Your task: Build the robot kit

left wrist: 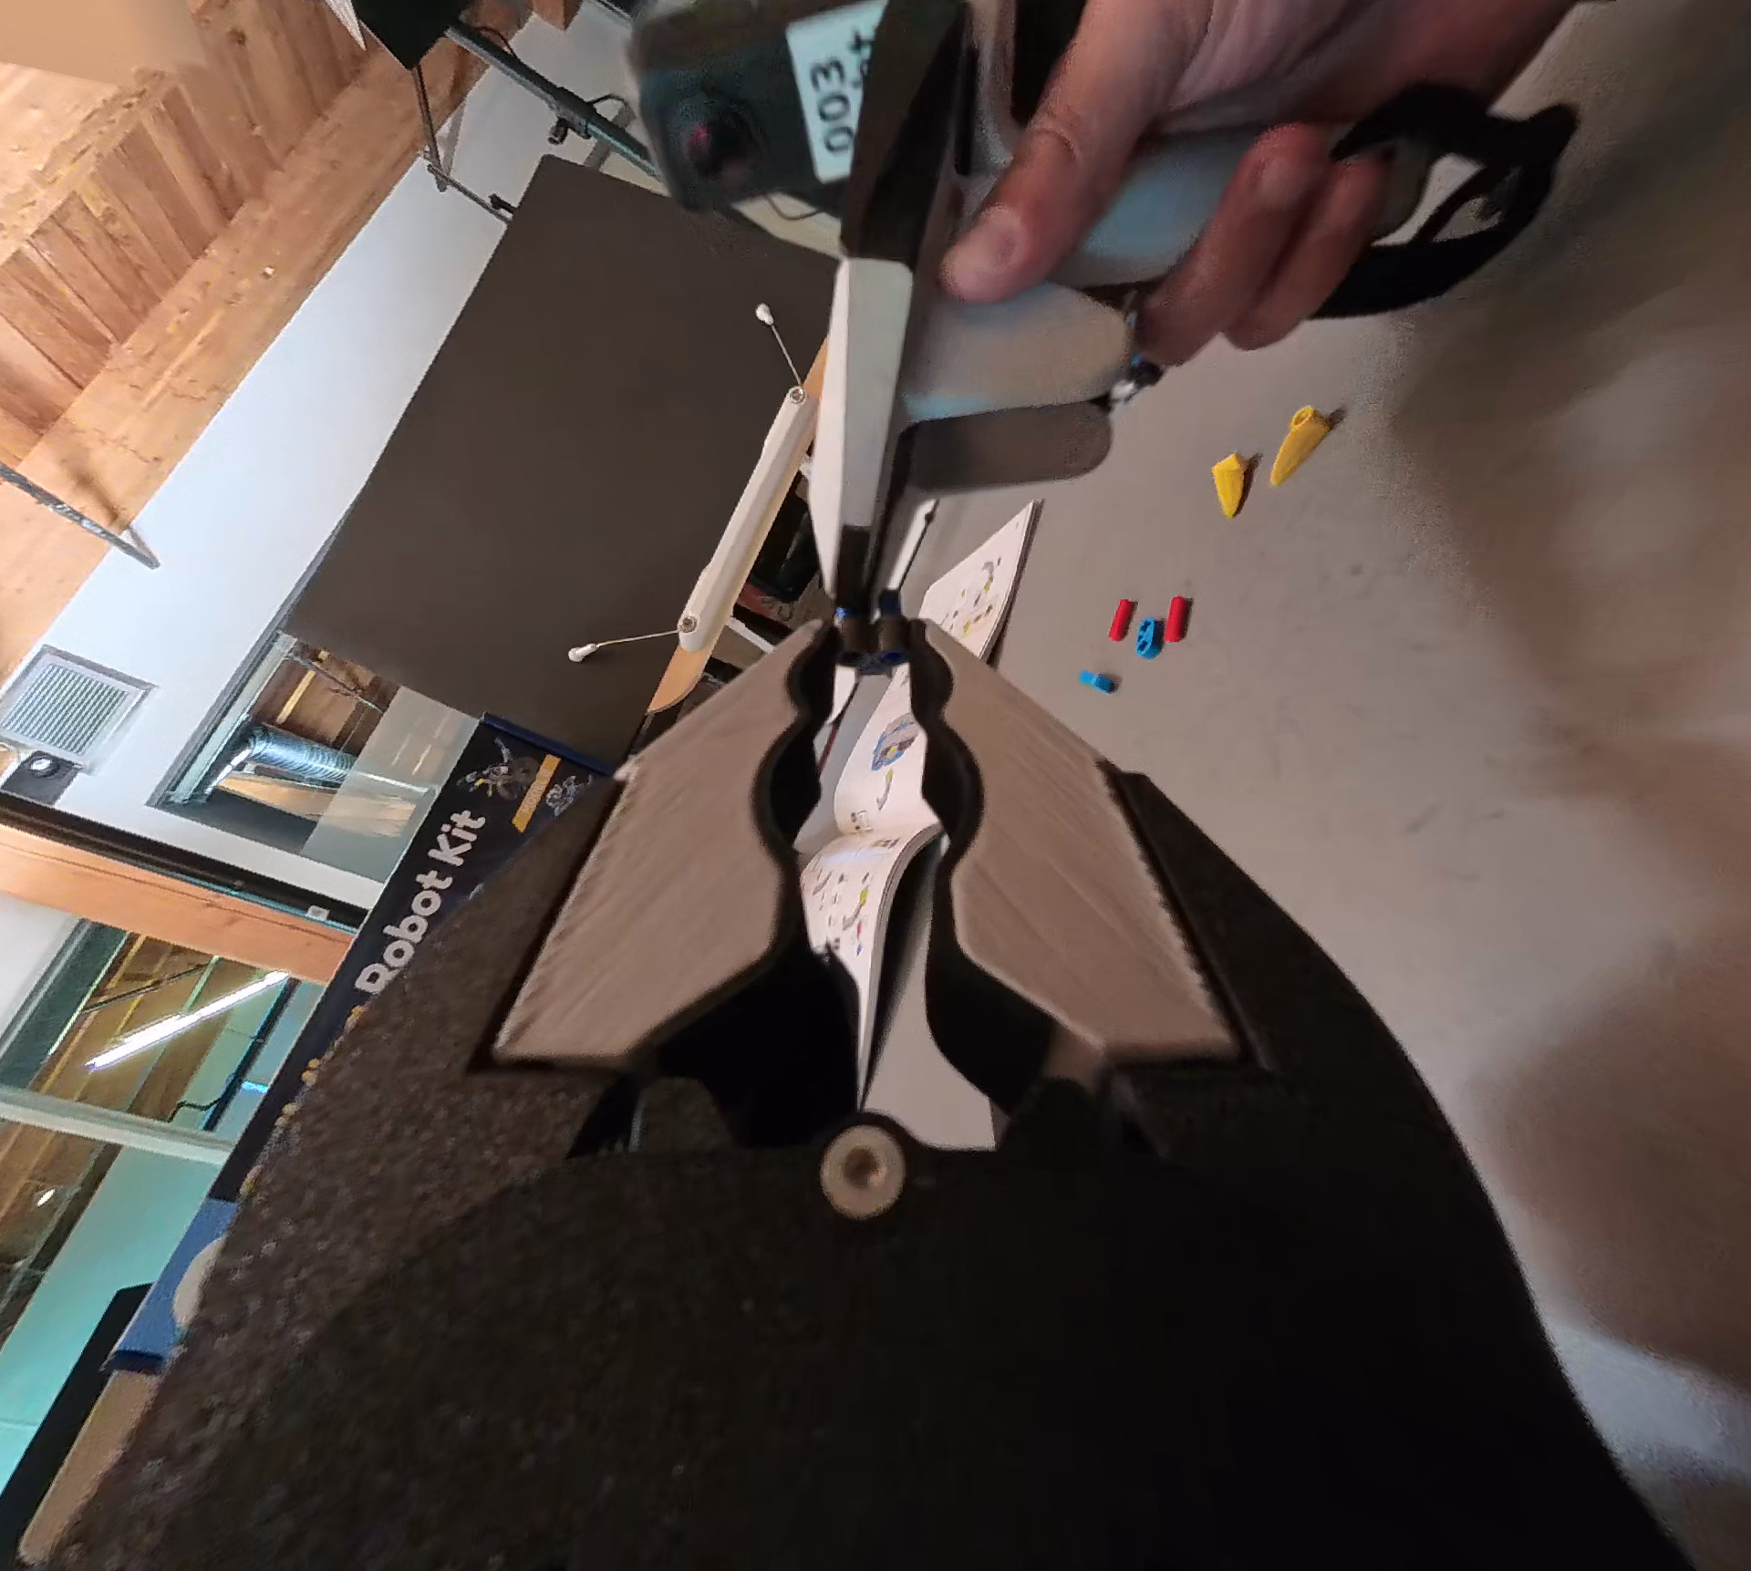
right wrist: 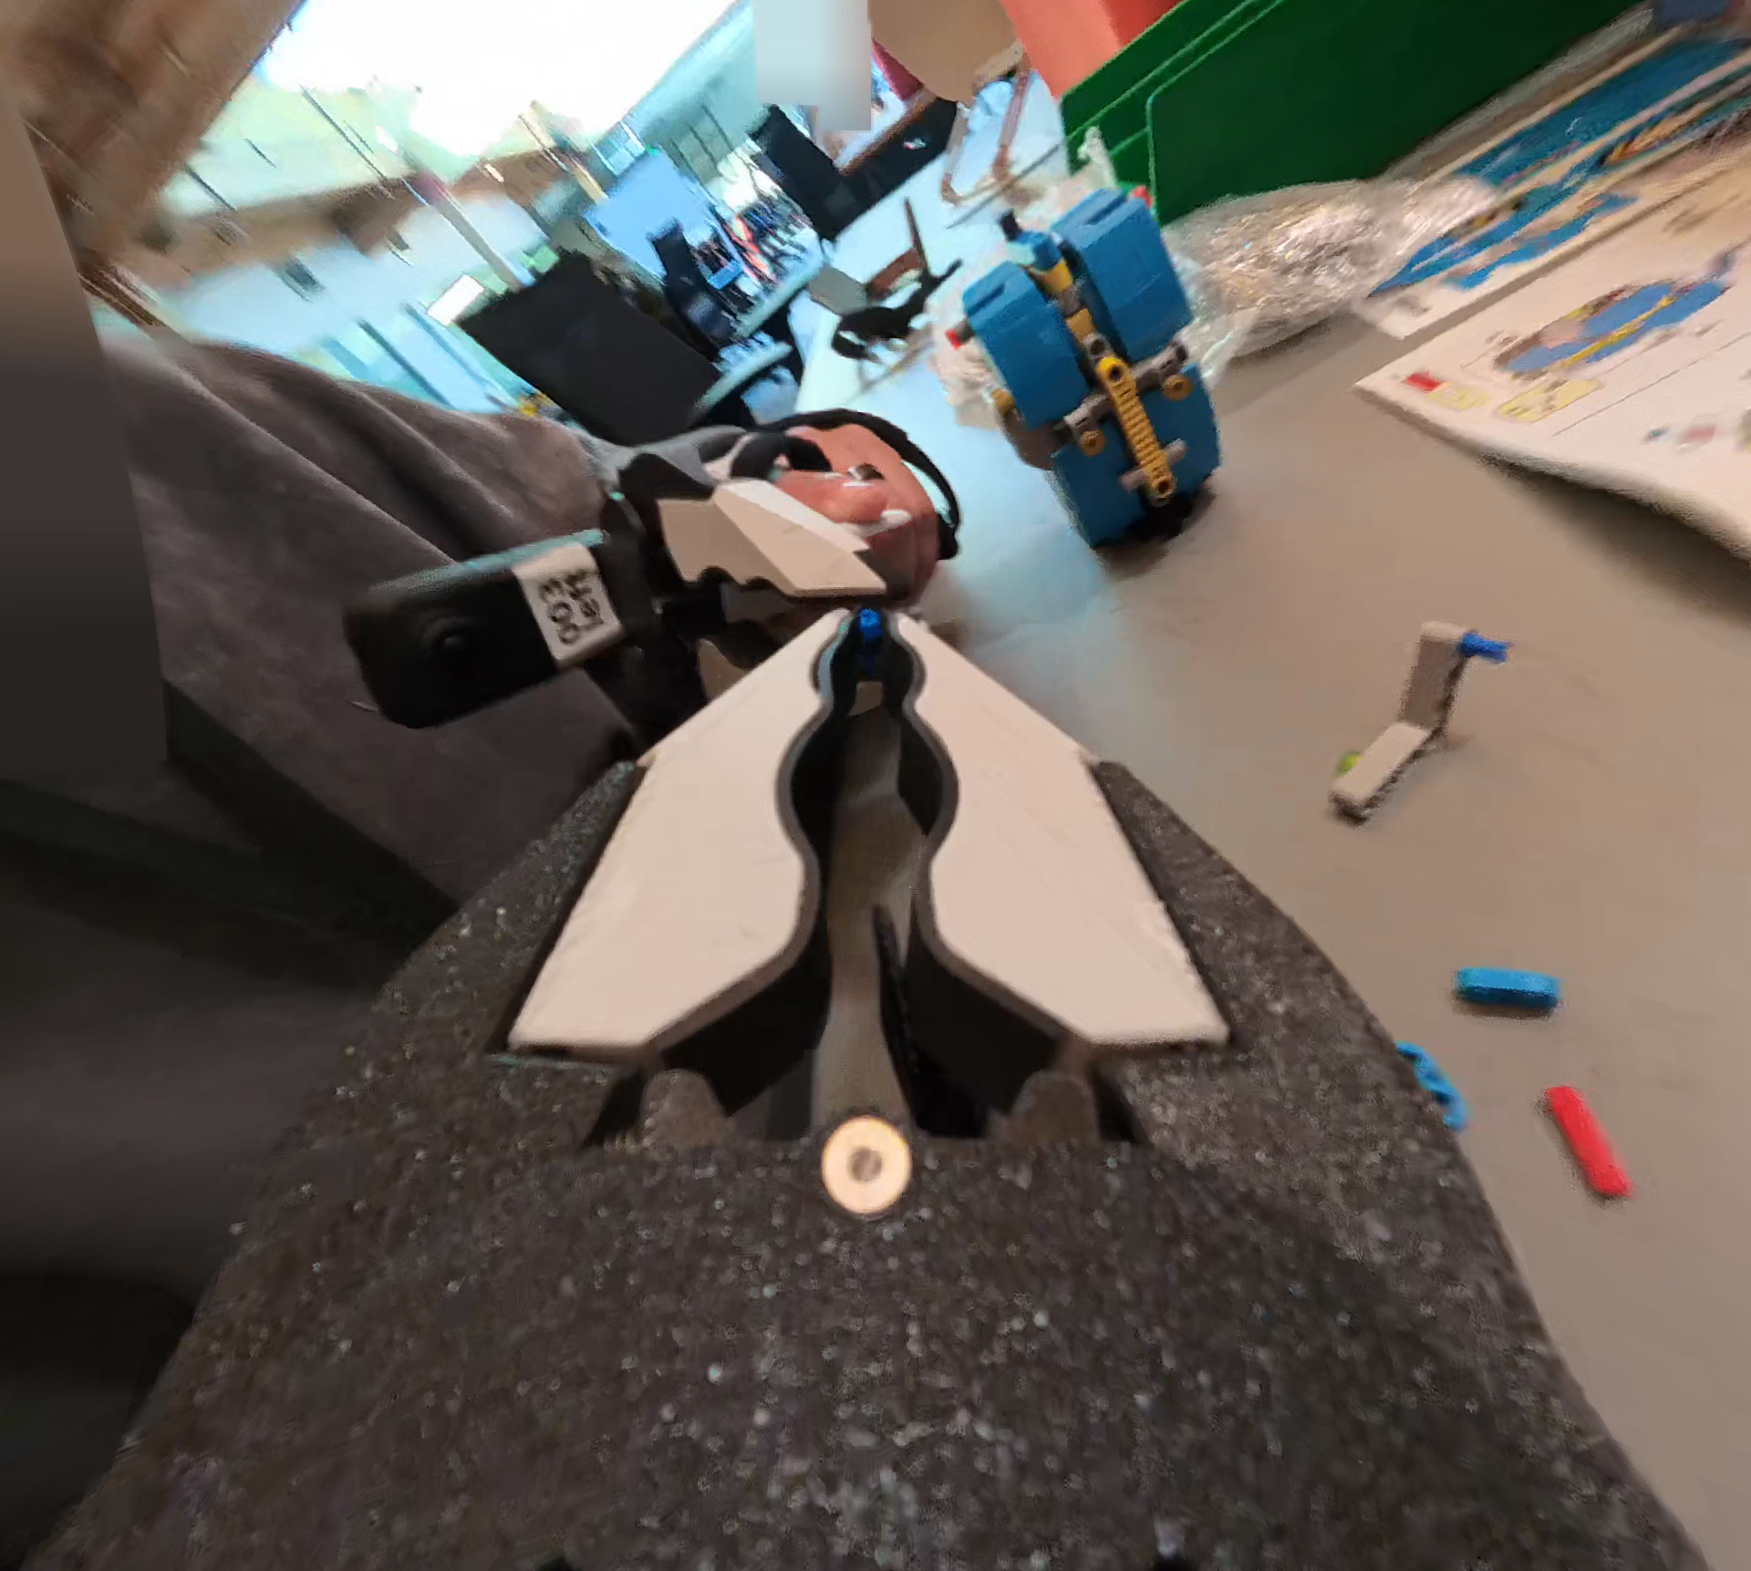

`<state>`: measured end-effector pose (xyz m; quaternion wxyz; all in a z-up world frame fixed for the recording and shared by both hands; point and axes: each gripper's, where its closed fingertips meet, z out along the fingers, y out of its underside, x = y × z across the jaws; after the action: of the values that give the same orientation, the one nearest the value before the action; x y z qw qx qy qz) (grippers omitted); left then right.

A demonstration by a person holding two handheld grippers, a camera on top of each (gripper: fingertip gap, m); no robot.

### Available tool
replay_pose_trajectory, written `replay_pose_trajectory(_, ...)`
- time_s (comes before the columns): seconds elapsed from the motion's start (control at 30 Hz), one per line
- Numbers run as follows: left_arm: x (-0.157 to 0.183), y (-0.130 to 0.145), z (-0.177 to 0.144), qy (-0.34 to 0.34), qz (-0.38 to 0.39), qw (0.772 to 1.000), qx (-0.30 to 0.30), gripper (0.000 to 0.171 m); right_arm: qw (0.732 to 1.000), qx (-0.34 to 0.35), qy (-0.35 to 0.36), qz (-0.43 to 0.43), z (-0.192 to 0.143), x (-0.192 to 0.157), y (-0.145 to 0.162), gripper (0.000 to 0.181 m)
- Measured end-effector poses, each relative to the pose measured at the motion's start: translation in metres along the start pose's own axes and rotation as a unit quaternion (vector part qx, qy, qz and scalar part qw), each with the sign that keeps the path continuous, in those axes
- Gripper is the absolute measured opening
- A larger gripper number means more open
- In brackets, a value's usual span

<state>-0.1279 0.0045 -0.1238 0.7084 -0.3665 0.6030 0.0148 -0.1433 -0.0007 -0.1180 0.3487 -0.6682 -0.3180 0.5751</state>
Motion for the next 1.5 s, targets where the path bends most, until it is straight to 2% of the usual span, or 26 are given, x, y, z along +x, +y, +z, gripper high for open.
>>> replay_pose_trajectory(0.1,-0.001,-0.003,-0.001,-0.003,-0.005,1.000,0.006,0.013,0.996,-0.010,0.034,-0.077,0.001,-0.003,-0.002,0.003)
replay_pose_trajectory(0.4,0.009,-0.011,-0.004,-0.007,0.055,0.998,0.014,0.013,0.994,-0.024,-0.079,0.075,-0.003,-0.010,0.009,0.003)
replay_pose_trajectory(0.53,0.004,-0.002,0.001,0.004,0.010,1.000,-0.004,0.014,1.000,-0.015,-0.019,0.015,-0.002,0.002,0.002,0.005)
replay_pose_trajectory(0.63,0.001,-0.001,0.000,0.000,0.004,1.000,-0.003,0.013,0.998,-0.019,0.043,-0.037,-0.002,0.013,-0.003,0.025)
replay_pose_trajectory(0.67,-0.001,-0.002,-0.001,-0.004,0.003,1.000,-0.002,0.014,0.998,-0.016,0.043,-0.051,-0.003,0.010,-0.004,0.013)
replay_pose_trajectory(0.7,-0.003,-0.004,-0.002,-0.007,0.001,1.000,0.005,0.014,0.995,-0.016,0.074,-0.066,-0.004,0.017,-0.004,0.001)
replay_pose_trajectory(0.77,-0.002,-0.005,-0.002,-0.003,-0.002,1.000,0.005,0.014,0.986,-0.048,0.124,-0.106,-0.004,0.028,0.005,0.000)
replay_pose_trajectory(0.8,0.000,-0.001,-0.001,-0.001,0.001,1.000,-0.003,0.014,0.987,-0.044,0.112,-0.110,-0.002,0.023,0.005,0.000)
replay_pose_trajectory(0.87,-0.001,0.003,0.001,0.004,-0.009,1.000,-0.008,0.014,0.989,-0.026,0.101,-0.102,-0.003,0.018,-0.001,0.000)
replay_pose_trajectory(1.07,-0.002,0.025,0.003,0.038,-0.088,0.994,-0.050,0.014,0.982,-0.043,0.168,-0.076,-0.029,0.045,0.007,0.000)
replay_pose_trajectory(1.13,0.001,0.036,0.002,0.056,-0.120,0.988,-0.075,0.014,0.973,-0.077,0.194,-0.094,-0.036,0.048,0.020,0.001)
replay_pose_trajectory(1.2,0.010,0.047,0.000,0.080,-0.136,0.982,-0.102,0.015,0.958,-0.149,0.219,-0.113,-0.037,0.050,0.042,0.012)
replay_pose_trajectory(1.27,0.016,0.052,-0.004,0.094,-0.138,0.980,-0.109,0.015,0.944,-0.220,0.217,-0.118,-0.034,0.042,0.067,0.024)
replay_pose_trajectory(1.33,0.025,0.055,-0.005,0.113,-0.131,0.978,-0.120,0.015,0.928,-0.273,0.221,-0.122,-0.030,0.039,0.089,0.028)
replay_pose_trajectory(1.43,0.039,0.057,-0.005,0.145,-0.119,0.974,-0.129,0.015,0.914,-0.293,0.230,-0.159,-0.022,0.039,0.100,0.020)
replay_pose_trajectory(1.5,0.047,0.057,-0.007,0.160,-0.110,0.972,-0.129,0.015,0.912,-0.301,0.230,-0.156,-0.017,0.041,0.104,0.022)
